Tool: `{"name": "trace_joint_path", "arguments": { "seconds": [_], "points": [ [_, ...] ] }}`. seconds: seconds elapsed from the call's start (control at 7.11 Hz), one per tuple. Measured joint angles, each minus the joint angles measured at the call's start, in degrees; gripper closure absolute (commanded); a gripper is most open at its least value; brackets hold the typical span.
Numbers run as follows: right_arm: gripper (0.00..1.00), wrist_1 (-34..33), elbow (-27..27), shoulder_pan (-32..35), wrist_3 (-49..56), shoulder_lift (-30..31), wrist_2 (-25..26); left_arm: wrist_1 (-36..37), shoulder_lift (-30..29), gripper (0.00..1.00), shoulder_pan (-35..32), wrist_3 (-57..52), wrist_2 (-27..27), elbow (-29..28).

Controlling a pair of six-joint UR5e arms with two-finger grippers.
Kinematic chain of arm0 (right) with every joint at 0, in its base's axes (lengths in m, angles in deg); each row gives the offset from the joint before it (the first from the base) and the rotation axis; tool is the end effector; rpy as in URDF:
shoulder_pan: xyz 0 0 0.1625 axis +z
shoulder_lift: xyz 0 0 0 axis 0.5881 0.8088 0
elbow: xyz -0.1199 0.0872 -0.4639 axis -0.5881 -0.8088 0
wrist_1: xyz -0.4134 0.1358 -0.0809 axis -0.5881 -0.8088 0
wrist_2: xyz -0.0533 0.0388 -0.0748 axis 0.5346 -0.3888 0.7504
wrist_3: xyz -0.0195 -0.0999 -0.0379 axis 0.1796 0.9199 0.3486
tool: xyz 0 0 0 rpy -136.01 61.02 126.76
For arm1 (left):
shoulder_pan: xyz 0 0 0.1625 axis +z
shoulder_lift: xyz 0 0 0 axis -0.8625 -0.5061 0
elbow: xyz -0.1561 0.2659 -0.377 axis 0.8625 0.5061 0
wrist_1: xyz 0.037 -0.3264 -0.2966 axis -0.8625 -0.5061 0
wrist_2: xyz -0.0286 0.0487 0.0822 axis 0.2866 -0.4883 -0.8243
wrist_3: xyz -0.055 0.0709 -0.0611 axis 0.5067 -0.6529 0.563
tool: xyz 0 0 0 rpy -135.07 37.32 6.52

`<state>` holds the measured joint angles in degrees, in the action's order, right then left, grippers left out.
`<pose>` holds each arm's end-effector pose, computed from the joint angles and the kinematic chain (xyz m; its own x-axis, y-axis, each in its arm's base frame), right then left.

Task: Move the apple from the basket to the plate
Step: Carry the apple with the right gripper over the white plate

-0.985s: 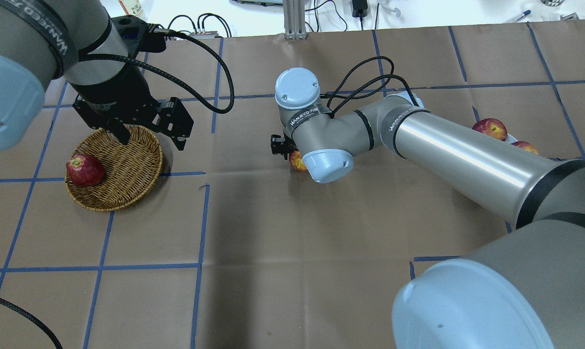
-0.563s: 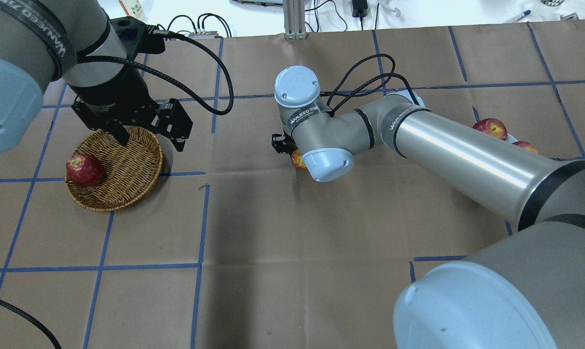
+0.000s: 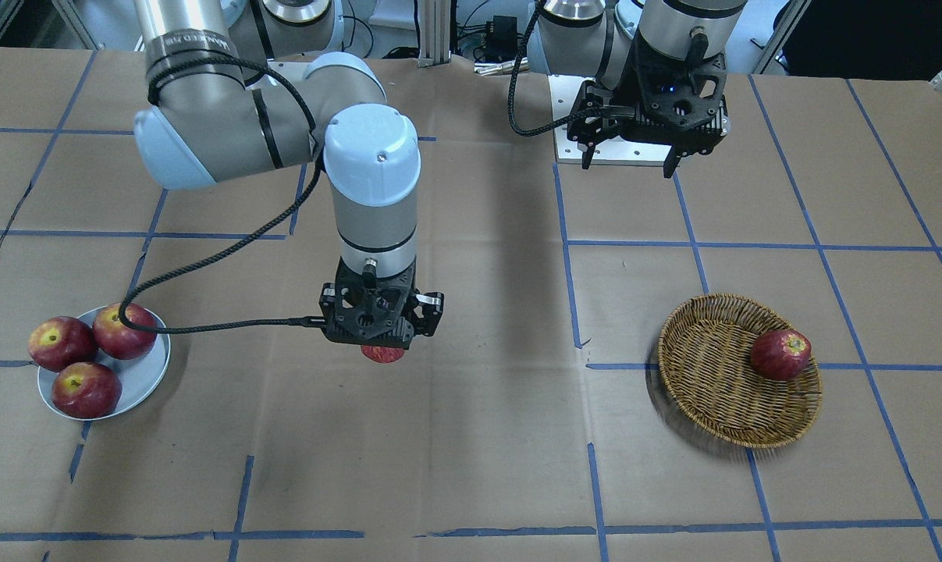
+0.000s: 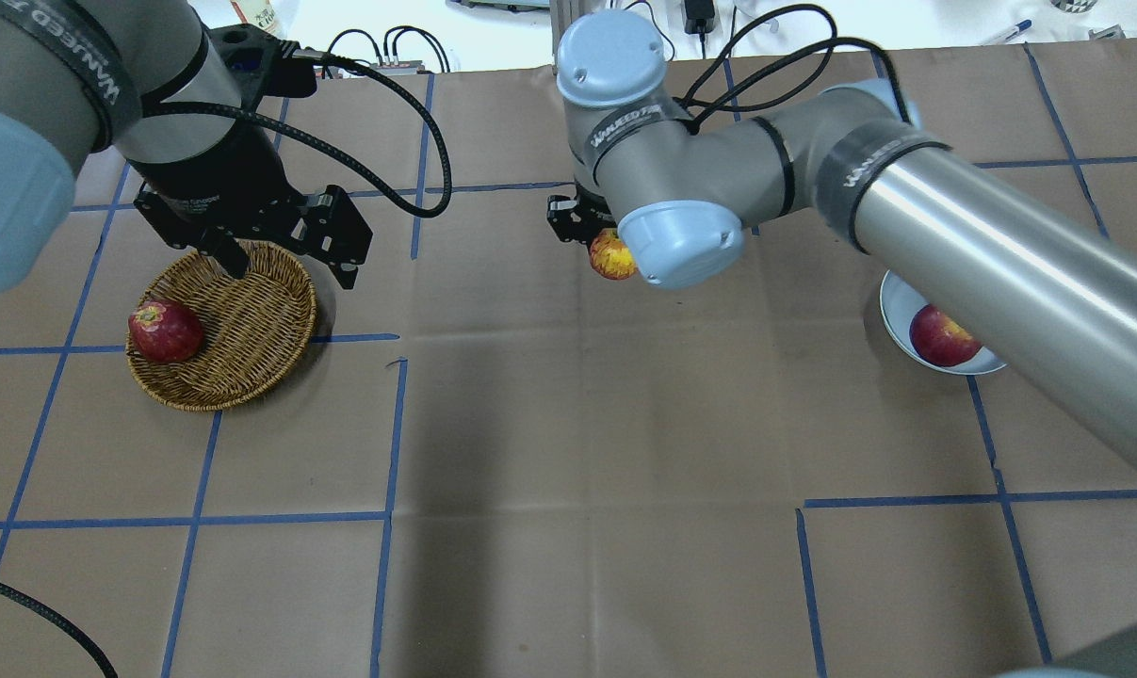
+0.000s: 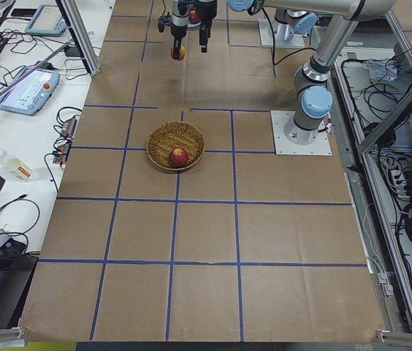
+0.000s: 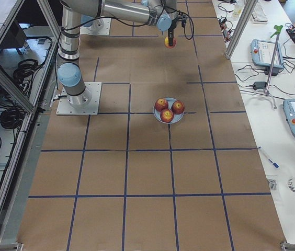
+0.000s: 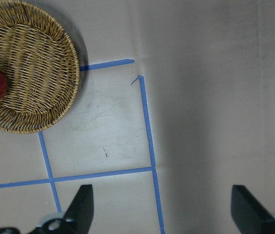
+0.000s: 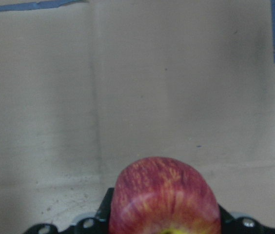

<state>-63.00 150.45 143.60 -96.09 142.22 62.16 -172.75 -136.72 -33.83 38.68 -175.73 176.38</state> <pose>0.3240 -0.6066 0.3836 -0.9965 0.0800 0.0244 0.0764 0.9892 -0.1252 -0.1586 -0.4762 0.5541 -0.9903 0.1357 -0.0303 0.1349 0.9905 0.0262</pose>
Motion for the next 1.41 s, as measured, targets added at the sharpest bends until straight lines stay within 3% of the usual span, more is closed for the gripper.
{"name": "trace_joint_path", "arguments": {
  "seconds": [0.28,0.7,1.13,1.41],
  "points": [
    [0.51,5.3,1.3,-7.6,10.9,5.1,-0.1,0.1,0.0,0.01,0.0,0.0,0.0,0.0],
    [0.51,5.7,8.4,-22.9,31.7,12.1,-0.7,0.0,0.0,0.01,0.0,0.0,0.0,-0.1],
    [0.51,5.7,11.3,-36.5,48.6,13.9,-1.5,0.0,-0.1,0.01,0.0,0.0,0.0,-0.1],
    [0.51,5.2,13.1,-41.4,54.5,13.7,-3.2,0.0,0.0,0.01,0.0,0.0,0.0,-0.1]
  ]
}}
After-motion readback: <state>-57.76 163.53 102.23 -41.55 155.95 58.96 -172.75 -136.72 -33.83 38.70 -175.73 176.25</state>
